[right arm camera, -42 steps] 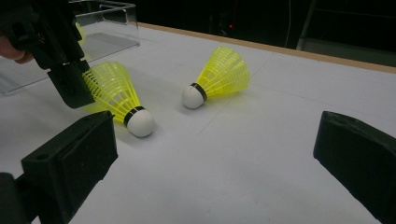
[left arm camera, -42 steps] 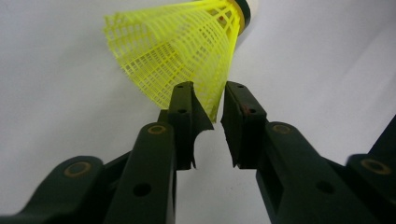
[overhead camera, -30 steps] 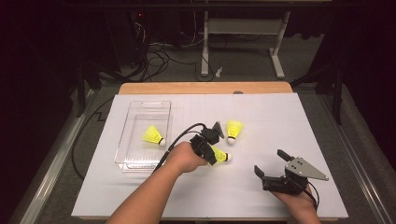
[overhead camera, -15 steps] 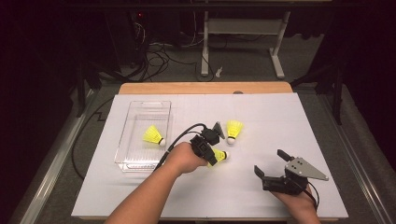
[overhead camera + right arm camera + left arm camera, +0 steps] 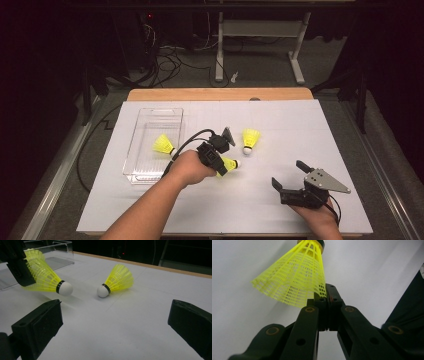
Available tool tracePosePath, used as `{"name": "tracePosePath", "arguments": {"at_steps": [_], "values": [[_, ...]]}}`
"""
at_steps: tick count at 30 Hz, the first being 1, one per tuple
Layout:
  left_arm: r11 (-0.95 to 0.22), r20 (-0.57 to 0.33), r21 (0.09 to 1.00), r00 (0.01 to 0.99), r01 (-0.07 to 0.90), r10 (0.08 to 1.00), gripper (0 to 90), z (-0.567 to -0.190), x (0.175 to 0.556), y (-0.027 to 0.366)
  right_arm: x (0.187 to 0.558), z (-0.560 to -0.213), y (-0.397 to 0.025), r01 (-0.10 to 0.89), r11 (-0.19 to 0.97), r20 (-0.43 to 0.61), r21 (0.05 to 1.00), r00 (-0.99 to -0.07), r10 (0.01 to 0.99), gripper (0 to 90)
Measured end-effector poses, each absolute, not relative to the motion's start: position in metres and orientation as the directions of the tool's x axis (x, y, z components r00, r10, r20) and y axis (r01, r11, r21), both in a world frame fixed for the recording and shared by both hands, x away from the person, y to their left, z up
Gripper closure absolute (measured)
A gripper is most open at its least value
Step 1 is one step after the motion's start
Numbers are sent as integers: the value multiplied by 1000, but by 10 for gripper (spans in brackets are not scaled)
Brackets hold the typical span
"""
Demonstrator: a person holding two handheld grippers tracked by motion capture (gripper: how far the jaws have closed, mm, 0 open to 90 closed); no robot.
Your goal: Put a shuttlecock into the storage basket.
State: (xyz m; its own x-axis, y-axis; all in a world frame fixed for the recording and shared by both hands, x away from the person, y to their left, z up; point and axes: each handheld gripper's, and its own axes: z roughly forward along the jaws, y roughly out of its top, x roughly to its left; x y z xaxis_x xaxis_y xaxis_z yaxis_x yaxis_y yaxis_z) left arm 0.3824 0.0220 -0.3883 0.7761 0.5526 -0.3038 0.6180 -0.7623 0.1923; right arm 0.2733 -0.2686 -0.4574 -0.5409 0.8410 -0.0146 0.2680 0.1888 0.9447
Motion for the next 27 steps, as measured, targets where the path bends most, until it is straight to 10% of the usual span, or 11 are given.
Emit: {"name": "tracePosePath", "arguments": {"at_steps": [27], "values": [[-732, -322, 184, 743, 656, 586, 892, -358, 377, 50, 273, -458, -269, 267, 194, -19, 944, -543, 840, 2]]}}
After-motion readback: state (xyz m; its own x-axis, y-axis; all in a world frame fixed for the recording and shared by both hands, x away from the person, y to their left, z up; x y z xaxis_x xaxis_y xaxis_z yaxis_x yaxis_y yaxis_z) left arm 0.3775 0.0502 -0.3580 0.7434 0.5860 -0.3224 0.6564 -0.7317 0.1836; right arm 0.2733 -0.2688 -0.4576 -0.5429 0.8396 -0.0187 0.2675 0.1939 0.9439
